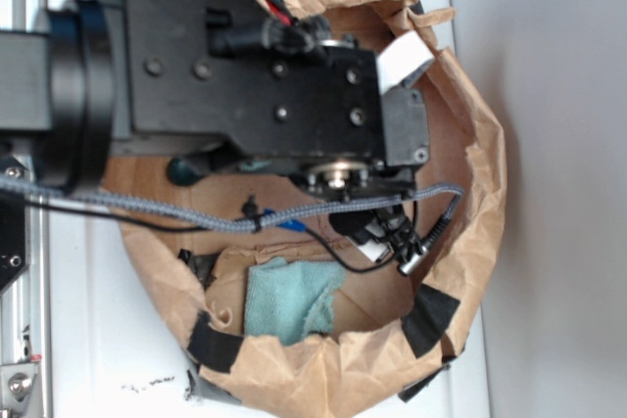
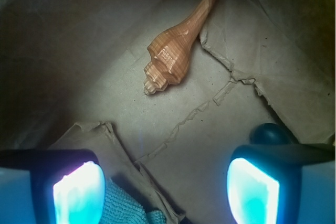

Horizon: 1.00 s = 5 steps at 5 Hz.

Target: Grab the shell.

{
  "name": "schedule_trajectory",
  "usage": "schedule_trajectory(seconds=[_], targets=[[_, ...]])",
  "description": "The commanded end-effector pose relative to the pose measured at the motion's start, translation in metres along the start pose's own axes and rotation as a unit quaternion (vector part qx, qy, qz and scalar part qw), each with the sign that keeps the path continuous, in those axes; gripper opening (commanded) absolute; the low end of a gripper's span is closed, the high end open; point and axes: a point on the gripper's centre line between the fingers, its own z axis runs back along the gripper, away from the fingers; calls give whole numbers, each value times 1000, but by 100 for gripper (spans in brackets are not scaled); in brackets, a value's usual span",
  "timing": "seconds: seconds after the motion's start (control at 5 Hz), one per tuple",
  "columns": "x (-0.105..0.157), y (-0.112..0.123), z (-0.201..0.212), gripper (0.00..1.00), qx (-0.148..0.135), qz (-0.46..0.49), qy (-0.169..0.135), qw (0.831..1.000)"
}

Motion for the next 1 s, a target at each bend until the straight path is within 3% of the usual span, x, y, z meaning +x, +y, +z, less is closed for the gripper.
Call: schedule_trajectory(seconds=[0.0, 0.2, 0.4, 0.8], targets=[[7, -6, 14, 100, -21, 1, -21, 1000], [15, -9, -11, 100, -30, -12, -39, 999], [23, -5, -17, 100, -43, -21, -36, 998], [37, -2, -30, 100, -25, -25, -60, 998]])
